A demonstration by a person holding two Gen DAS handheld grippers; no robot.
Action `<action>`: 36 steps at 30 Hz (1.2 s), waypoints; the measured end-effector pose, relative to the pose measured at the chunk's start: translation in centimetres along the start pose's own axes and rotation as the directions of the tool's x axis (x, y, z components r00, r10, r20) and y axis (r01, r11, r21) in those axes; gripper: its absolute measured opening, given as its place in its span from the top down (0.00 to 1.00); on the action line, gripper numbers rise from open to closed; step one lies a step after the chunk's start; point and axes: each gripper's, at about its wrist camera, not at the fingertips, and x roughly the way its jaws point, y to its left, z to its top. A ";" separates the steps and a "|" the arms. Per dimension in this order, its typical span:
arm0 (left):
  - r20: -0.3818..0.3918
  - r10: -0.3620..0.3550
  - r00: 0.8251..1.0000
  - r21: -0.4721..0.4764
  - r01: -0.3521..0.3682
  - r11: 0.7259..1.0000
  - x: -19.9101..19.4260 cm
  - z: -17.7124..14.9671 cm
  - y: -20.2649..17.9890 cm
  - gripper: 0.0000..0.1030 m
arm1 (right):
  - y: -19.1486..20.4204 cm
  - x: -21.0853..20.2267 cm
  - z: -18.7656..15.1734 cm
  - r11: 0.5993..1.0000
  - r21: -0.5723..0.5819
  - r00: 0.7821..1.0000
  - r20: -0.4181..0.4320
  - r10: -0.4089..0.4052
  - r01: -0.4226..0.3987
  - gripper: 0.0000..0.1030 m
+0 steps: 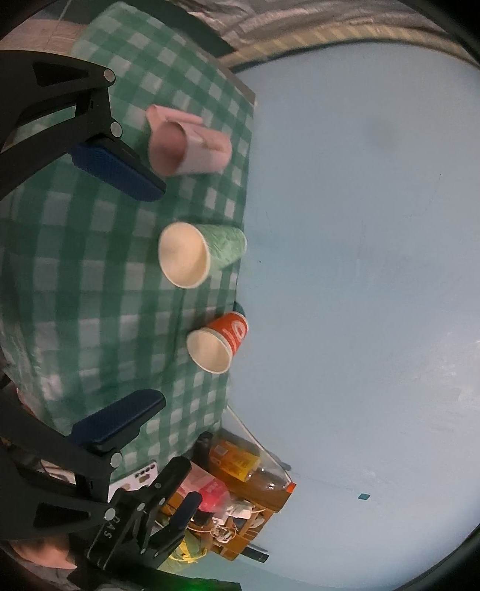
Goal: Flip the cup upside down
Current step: 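Move the left tool to the orange paper cup and close on it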
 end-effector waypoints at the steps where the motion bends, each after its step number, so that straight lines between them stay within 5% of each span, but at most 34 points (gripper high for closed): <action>1: -0.016 0.002 1.000 0.001 -0.002 1.000 0.5 0.6 -0.2 0.00 | -0.3 0.3 0.5 1.000 -0.004 1.000 -0.004 -0.003 0.002 0.13; 9: -0.087 0.035 0.996 0.030 -0.032 0.999 4.6 5.3 -2.1 0.00 | -2.1 2.5 4.9 1.000 -0.014 0.999 -0.027 0.023 -0.023 0.13; 19: -0.202 0.039 0.979 -0.003 -0.040 0.999 12.1 8.5 -3.7 0.00 | -6.1 8.6 9.5 0.979 0.163 0.979 -0.144 0.145 -0.121 0.13; 29: -0.382 0.067 0.922 -0.093 -0.111 0.989 21.4 9.0 -3.9 0.00 | -10.0 16.0 9.2 0.950 0.304 0.944 -0.286 0.163 -0.072 0.13; 36: -0.468 0.040 0.883 -0.086 -0.091 0.992 25.9 9.2 -5.8 0.00 | -11.7 20.0 8.8 0.939 0.341 0.913 -0.372 0.170 -0.036 0.13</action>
